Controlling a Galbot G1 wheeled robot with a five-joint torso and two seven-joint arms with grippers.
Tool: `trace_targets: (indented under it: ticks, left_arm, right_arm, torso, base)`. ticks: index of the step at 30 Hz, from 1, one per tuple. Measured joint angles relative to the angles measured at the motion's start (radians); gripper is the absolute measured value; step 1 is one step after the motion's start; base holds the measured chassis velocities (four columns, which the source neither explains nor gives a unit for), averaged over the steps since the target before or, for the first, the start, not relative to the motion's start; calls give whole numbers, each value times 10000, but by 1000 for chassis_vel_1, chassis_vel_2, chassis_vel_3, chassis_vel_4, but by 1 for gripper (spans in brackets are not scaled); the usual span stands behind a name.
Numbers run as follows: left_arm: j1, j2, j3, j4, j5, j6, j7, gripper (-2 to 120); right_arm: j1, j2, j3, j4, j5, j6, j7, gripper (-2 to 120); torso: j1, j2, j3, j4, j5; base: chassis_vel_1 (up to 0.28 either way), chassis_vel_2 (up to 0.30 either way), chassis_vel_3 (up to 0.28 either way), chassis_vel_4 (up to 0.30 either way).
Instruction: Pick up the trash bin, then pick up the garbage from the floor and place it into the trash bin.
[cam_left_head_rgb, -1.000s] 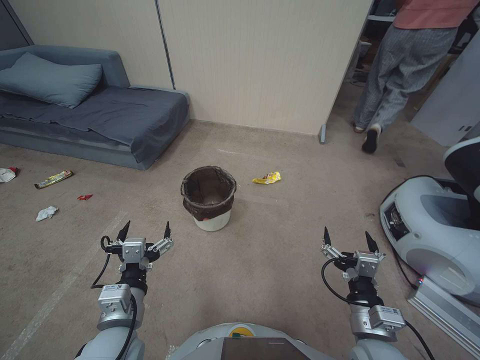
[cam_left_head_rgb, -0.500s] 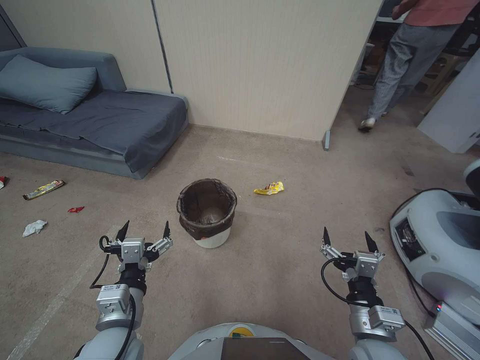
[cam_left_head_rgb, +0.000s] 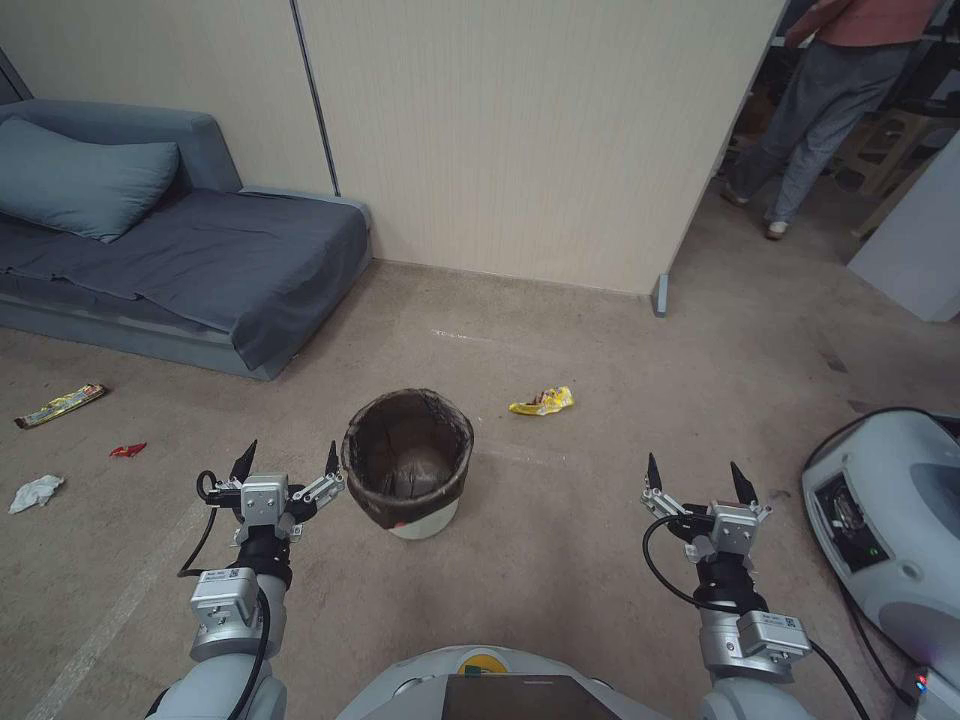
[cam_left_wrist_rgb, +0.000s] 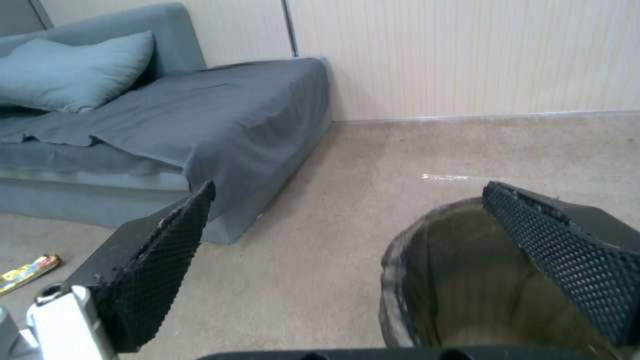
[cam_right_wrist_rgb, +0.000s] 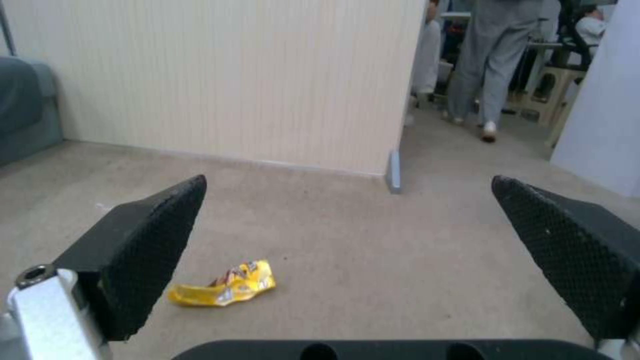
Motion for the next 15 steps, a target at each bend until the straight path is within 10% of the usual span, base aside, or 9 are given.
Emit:
trace_targets:
  ticks: [15]
  left_arm:
    - [-349,250,-65,28,-448,489,9,100]
  right_arm:
    - [6,0,-19,-6,148,149,62,100]
  torso:
    - [0,0,1,-3,-1]
  base:
    - [-113,118,114,-122]
